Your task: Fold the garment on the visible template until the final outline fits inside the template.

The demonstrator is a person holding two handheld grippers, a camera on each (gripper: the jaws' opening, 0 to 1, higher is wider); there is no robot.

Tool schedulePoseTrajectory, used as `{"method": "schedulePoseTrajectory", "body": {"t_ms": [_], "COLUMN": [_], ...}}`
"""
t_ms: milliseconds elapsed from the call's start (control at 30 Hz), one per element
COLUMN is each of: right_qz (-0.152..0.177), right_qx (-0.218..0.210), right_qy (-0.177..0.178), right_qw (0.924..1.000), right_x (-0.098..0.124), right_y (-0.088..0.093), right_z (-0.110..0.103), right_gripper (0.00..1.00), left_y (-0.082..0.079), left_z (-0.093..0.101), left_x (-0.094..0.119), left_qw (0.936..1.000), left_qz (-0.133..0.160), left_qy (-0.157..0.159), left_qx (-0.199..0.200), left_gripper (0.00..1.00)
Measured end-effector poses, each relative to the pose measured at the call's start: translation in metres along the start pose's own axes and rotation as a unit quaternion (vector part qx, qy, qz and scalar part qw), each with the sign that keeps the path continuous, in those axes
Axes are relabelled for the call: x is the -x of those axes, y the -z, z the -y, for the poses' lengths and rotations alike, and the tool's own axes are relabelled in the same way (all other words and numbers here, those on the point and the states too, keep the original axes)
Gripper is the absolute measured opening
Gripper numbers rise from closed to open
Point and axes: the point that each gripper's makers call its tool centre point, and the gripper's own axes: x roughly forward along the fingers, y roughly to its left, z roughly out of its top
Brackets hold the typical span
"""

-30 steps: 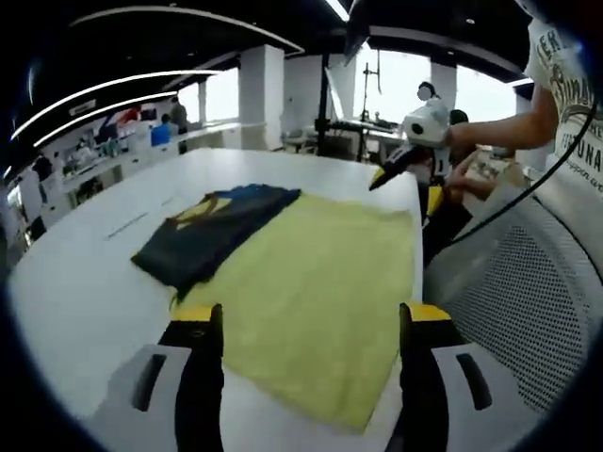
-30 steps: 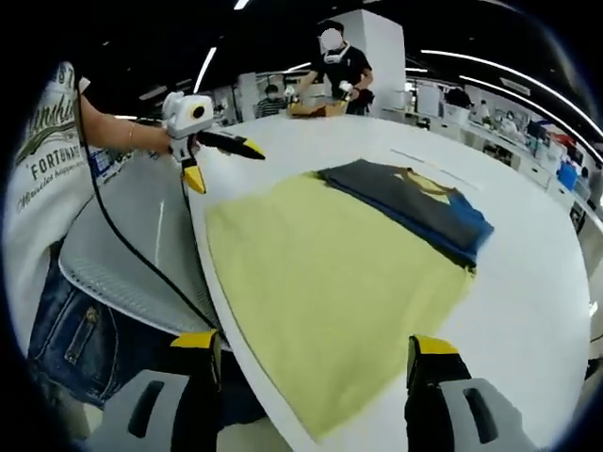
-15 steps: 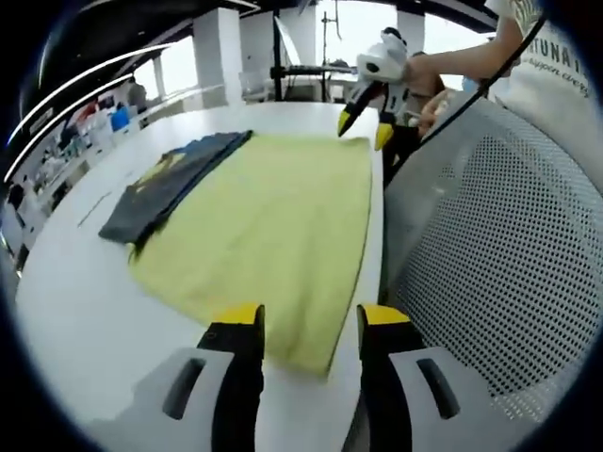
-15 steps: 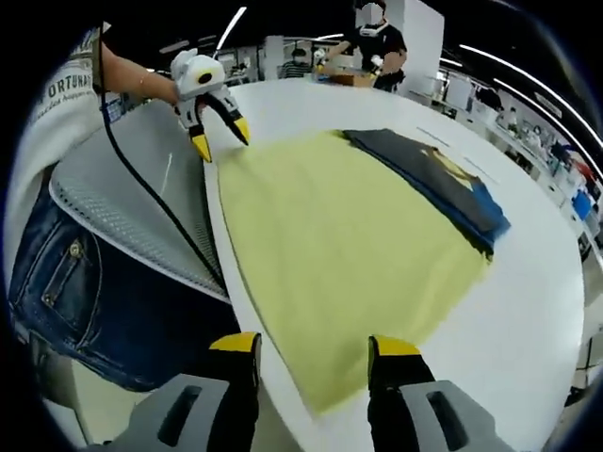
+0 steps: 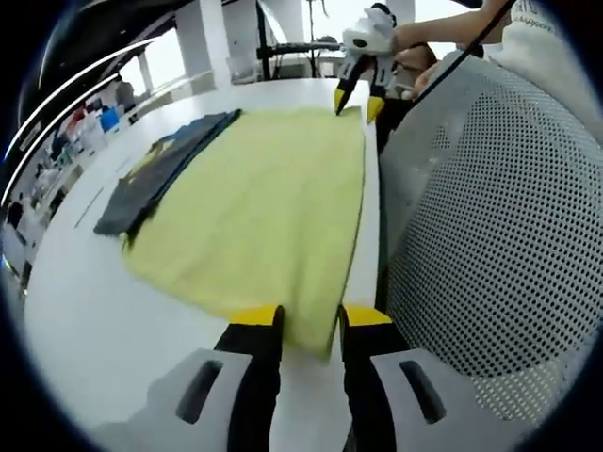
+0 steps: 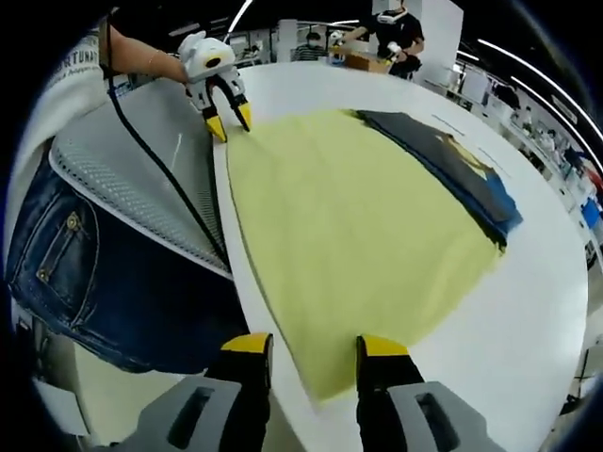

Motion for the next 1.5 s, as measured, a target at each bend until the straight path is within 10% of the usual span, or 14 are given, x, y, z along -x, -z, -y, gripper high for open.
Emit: {"method": "schedulePoseTrajectory", "body": {"t_ms": [333, 1000, 1500], "right_qz": [-0.005, 0.046, 0.039], "right_qx": [0.006, -0.043, -0.048], "right_qy": [0.012, -0.027, -0.089], "right_qw": [0.9999, 0.9976, 0.9940], "right_x": [-0.001, 0.026, 0.049], "right_y": [-0.002, -0.012, -0.011], "right_z": [0.015, -0.011, -0.045], "right_gripper": [0.00, 0.00, 0.00], "left_y": [0.000, -0.010, -0.013], "left_z": [-0.013, -0.009, 0.029], "left_x": [-0.002, 0.029, 0.048], "left_qw": [0.9995, 0.9974, 0.9959], "left_qz": [-0.017, 0.008, 0.014], "left_qy": [-0.020, -0.051, 0.013], "left_qx": [0.016, 0.050, 0.089], "left_gripper": [0.02, 0.00, 0.00]}}
